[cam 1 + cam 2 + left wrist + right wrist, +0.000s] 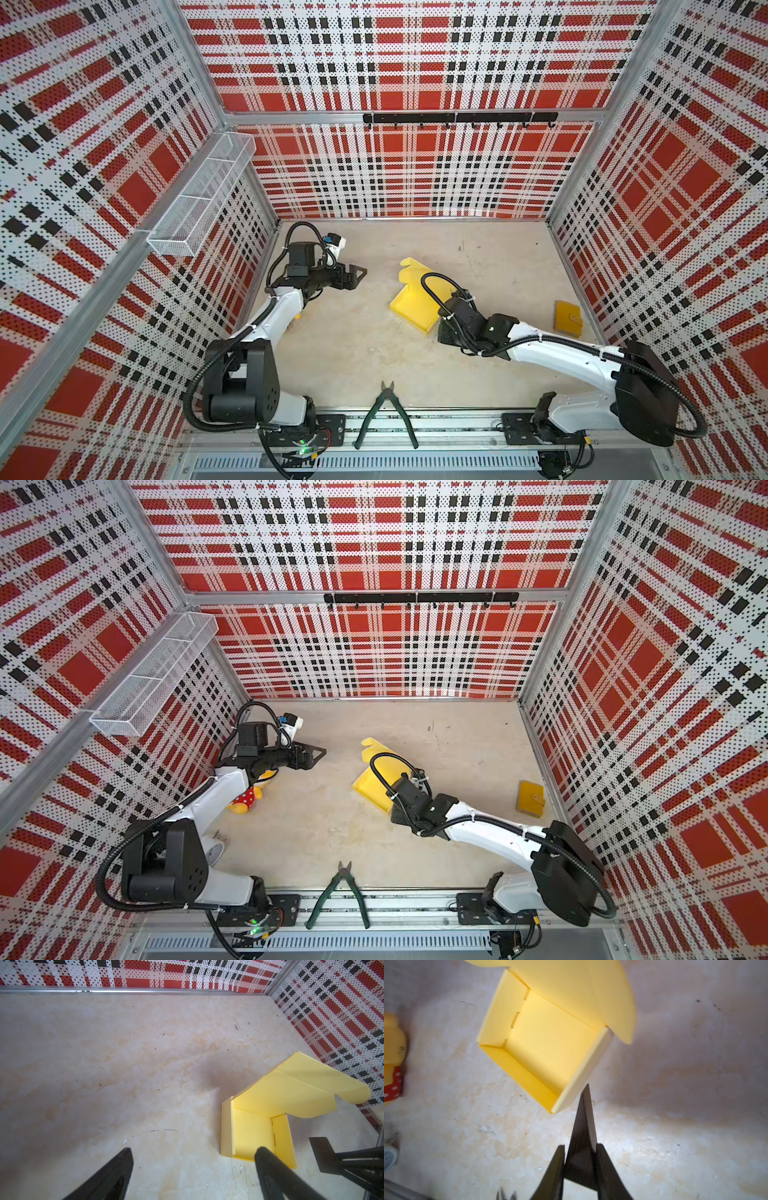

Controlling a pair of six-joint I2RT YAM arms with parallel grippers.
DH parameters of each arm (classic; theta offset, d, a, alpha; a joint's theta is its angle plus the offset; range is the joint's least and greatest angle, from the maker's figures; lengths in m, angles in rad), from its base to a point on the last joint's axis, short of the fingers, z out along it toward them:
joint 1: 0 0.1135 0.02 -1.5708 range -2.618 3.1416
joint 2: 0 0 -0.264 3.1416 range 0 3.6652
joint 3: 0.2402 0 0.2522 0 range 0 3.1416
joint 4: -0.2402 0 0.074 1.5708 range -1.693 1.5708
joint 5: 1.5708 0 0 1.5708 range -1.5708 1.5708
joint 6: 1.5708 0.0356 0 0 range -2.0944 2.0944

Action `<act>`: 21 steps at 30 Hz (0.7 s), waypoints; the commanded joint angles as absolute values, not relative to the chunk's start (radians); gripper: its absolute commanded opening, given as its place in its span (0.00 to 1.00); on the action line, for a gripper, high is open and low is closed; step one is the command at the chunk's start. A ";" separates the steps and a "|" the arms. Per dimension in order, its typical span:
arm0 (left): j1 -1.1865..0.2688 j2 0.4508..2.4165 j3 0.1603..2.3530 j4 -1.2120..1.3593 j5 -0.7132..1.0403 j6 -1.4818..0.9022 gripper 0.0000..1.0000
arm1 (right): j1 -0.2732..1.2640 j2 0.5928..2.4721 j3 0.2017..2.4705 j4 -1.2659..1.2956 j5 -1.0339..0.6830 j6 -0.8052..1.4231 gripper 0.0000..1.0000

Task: Fold the paper box
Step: 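Grasp the dark wedge with the right gripper and carry it over the box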

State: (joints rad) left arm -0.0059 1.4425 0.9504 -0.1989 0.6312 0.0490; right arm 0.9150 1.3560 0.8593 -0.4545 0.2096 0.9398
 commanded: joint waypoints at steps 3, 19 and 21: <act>0.001 1.418 0.954 -0.178 0.655 0.028 0.94 | 0.892 1.434 0.947 -0.229 0.154 0.821 0.25; 0.003 1.416 0.948 -0.175 0.655 0.029 0.94 | 0.834 1.757 1.072 -0.027 0.098 0.891 0.26; 0.002 1.416 0.948 -0.173 0.656 0.027 0.94 | 0.832 1.783 1.085 -0.035 0.098 0.894 0.26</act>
State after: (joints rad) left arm -0.0055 1.4372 0.9504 -0.1932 0.6441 0.0402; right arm 0.8333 1.7538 1.0512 -0.0910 0.1051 0.8669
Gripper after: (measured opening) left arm 0.944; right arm 0.263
